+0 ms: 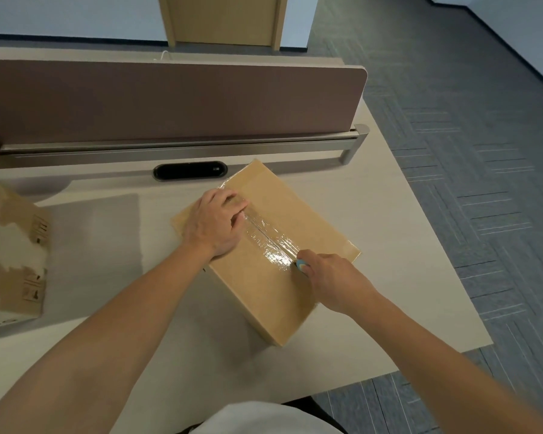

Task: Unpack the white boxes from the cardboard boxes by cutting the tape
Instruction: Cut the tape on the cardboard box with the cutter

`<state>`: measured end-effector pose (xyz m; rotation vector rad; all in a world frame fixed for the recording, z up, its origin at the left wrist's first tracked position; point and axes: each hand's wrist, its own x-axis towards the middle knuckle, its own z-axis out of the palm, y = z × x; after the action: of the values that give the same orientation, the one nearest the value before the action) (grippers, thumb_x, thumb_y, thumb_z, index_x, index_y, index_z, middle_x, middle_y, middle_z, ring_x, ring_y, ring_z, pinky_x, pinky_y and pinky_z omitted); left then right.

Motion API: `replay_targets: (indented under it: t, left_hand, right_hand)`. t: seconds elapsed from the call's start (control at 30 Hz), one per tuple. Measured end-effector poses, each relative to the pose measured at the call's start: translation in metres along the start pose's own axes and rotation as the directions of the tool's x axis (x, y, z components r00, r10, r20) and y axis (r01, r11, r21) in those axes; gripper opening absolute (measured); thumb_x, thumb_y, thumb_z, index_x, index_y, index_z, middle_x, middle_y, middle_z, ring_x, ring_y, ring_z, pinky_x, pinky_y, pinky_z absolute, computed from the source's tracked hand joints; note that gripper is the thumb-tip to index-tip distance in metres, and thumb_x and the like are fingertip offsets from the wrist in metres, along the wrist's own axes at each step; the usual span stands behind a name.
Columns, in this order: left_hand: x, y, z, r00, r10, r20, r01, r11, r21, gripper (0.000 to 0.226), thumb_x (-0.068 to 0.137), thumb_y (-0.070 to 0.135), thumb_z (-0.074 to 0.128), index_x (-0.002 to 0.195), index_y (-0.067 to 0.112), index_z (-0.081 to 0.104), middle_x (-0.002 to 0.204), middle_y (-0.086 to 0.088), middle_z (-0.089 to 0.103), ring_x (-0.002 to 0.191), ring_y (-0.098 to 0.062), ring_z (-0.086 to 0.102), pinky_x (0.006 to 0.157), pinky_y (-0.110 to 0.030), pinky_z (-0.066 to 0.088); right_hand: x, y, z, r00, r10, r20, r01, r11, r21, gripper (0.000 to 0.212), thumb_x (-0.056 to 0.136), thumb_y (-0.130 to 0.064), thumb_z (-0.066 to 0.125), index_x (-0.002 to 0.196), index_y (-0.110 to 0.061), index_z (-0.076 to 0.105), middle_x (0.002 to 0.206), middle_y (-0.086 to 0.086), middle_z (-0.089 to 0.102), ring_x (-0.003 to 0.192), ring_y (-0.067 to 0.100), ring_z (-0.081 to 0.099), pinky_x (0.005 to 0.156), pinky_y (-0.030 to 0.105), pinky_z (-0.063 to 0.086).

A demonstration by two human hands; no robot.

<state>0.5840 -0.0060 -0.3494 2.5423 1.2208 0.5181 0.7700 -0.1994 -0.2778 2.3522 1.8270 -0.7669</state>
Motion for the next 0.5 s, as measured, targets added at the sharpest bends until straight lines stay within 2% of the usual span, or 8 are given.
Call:
replay_targets:
  t: [0.2,0.3,0.5]
  left_hand:
    - [0.000,0.001,-0.002,1.000,0.000,0.012,-0.001,1.000,0.016,0.039,0.091,0.035,0.049,0.122,0.025,0.072,0.129,-0.002,0.061,0.120,-0.028,0.049,0.102,-0.042,0.044]
    - [0.000,0.001,0.000,1.000,-0.003,0.013,0.003,1.000,0.021,0.039,0.091,0.035,0.049,0.122,0.025,0.072,0.129,-0.003,0.061,0.119,-0.029,0.049,0.102,-0.043,0.044]
    - [-0.001,0.000,0.001,1.000,-0.009,0.001,0.009,1.000,0.016,0.038,0.091,0.035,0.050,0.120,0.024,0.072,0.128,-0.003,0.061,0.119,-0.029,0.049,0.103,-0.043,0.044]
  right_hand:
    - [-0.011,0.008,0.003,1.000,0.010,0.007,-0.010,1.000,0.017,0.020,0.105,-0.030,0.033,0.121,-0.026,0.044,0.096,0.004,0.060,0.084,0.033,0.059,0.072,0.048,0.052]
    - [-0.017,0.011,0.003,1.000,0.003,0.011,-0.003,1.000,-0.007,0.021,0.103,-0.025,0.038,0.124,-0.025,0.044,0.097,0.004,0.060,0.081,0.031,0.058,0.069,0.046,0.052]
    - [-0.024,0.014,0.004,1.000,0.027,0.015,-0.027,1.000,-0.014,0.020,0.105,-0.026,0.033,0.122,-0.025,0.045,0.097,0.004,0.060,0.080,0.030,0.057,0.067,0.042,0.050]
